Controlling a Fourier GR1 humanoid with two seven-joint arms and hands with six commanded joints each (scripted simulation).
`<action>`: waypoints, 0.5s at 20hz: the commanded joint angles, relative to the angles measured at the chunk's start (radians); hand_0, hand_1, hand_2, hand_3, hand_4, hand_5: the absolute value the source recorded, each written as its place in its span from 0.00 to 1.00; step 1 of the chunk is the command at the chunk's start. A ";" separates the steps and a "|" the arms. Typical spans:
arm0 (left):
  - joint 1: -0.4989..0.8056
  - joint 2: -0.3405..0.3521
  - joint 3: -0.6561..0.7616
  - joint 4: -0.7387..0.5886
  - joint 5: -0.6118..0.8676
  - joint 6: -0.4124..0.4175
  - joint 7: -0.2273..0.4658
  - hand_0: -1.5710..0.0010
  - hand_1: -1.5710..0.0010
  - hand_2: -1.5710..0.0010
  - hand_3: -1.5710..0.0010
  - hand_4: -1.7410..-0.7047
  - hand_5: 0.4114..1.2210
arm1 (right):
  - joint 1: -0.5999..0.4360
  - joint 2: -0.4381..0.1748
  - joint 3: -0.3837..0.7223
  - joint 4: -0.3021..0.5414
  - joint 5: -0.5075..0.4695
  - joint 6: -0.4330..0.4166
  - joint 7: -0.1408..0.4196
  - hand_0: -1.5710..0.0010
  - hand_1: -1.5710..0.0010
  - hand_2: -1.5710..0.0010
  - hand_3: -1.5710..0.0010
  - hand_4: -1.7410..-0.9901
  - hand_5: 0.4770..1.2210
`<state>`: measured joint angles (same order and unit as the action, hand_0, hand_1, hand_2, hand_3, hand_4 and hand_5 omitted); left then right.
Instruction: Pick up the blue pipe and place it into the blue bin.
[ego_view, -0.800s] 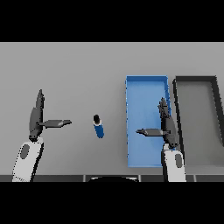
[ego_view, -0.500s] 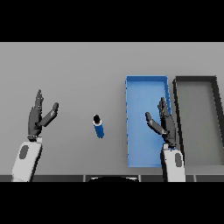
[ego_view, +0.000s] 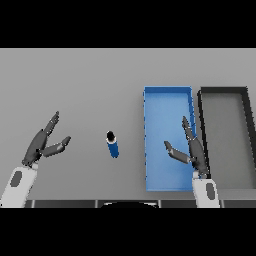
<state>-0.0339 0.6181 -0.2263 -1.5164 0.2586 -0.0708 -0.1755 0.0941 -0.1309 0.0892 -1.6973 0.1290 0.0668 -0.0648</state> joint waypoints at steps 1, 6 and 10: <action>0.010 0.006 -0.022 -0.013 -0.013 -0.019 0.002 1.00 1.00 1.00 1.00 0.69 0.22 | 0.000 -0.002 -0.001 0.004 0.001 0.000 0.008 1.00 1.00 1.00 1.00 0.70 0.15; 0.022 0.031 -0.112 -0.098 -0.024 -0.113 0.068 1.00 1.00 1.00 1.00 0.68 0.15 | -0.008 -0.009 -0.003 0.022 -0.004 0.014 -0.034 1.00 1.00 1.00 1.00 0.69 0.17; 0.004 0.014 -0.176 -0.145 -0.032 -0.149 0.138 1.00 1.00 1.00 1.00 0.63 0.09 | -0.028 -0.005 -0.007 0.017 -0.010 0.010 -0.029 1.00 1.00 1.00 1.00 0.66 0.18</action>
<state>-0.0304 0.6311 -0.4025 -1.6619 0.2264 -0.2195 -0.0352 0.0657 -0.1361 0.0823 -1.6798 0.1194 0.0770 -0.0933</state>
